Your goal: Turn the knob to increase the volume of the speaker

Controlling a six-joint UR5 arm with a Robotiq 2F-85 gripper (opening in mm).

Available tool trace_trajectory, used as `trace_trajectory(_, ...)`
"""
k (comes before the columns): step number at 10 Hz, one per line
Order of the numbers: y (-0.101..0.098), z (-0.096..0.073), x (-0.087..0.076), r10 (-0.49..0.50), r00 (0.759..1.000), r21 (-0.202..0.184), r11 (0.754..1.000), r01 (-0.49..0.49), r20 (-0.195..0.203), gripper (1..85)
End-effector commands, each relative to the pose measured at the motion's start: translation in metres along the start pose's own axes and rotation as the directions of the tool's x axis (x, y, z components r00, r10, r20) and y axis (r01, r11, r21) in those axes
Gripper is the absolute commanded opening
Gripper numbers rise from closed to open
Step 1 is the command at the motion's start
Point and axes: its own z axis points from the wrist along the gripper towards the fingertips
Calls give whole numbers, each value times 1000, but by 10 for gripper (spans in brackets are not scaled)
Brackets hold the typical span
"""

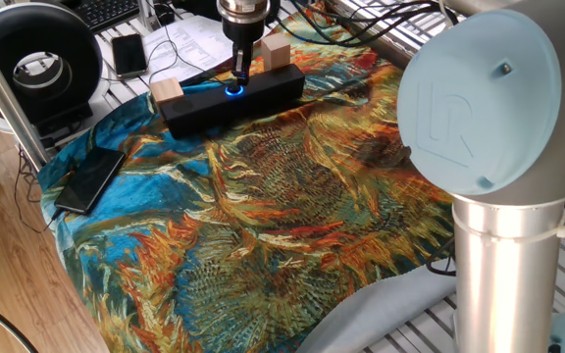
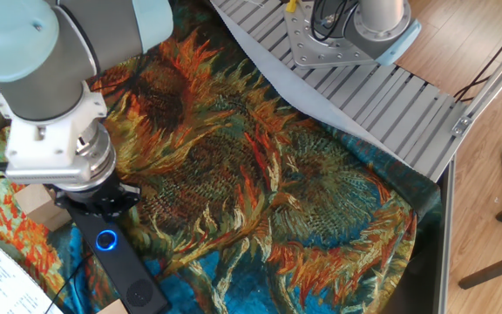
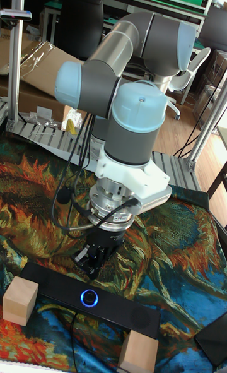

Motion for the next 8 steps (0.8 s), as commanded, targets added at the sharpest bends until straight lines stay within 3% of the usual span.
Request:
trace_trajectory(1, -7, -5, 7, 83, 996, 17, 996, -82, -18, 23)
trace_trajectory(4, -2, -6, 9, 120, 992, -1, 993, -120, -27, 23)
trace_trajectory(8, 2, -7, 14, 99, 994, -22, 995, -100, -42, 23)
